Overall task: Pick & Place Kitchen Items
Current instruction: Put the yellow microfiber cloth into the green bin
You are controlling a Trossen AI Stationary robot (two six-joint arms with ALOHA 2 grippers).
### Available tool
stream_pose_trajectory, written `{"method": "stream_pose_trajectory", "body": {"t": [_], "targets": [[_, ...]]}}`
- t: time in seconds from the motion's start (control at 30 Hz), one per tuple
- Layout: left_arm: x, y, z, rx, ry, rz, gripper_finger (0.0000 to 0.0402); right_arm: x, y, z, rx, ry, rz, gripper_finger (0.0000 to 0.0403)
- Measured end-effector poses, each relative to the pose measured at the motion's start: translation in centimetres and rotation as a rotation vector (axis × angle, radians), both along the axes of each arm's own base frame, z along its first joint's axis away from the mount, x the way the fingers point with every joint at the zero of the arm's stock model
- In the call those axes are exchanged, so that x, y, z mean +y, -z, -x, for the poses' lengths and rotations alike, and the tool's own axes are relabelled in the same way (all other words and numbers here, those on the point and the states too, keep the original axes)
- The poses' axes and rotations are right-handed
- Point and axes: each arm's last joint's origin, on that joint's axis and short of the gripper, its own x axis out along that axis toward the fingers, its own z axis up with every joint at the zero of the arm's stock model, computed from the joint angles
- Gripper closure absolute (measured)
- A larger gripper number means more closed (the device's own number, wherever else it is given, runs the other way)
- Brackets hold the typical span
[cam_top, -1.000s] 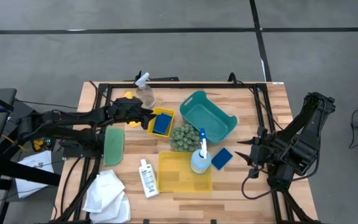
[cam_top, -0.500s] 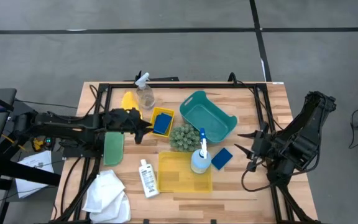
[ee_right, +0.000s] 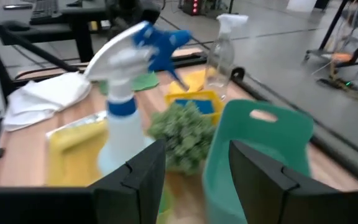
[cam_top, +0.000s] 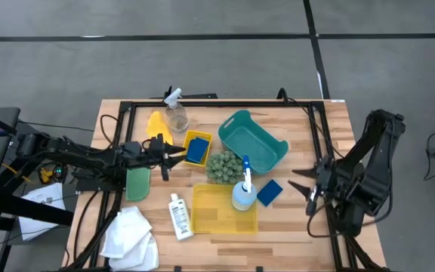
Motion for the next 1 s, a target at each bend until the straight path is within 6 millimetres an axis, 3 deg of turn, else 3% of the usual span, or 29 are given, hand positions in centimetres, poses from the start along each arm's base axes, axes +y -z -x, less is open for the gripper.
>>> {"method": "stream_pose_trajectory", "body": {"t": [0.13,0.27,0.57,1.0], "targets": [[0.0,0.0,0.0,0.005,0.001,-0.006,0.0257,1.8,2.1,0.3,-0.025,-0.018,-0.029,0.0235],[0.0,0.0,0.0,0.005,0.001,-0.010,0.0257,3.1,3.8,0.7,-0.074,-0.045,0.056,0.0235],[0.1,0.0,0.0,0.002,-0.026,-0.009,0.0257,1.8,3.5,1.2,-0.140,-0.025,0.113,0.0235],[0.1,-0.1,0.0,-0.005,-0.029,-0.032,0.0257,0.4,3.4,0.6,-0.045,0.044,0.162,0.0235]]}}
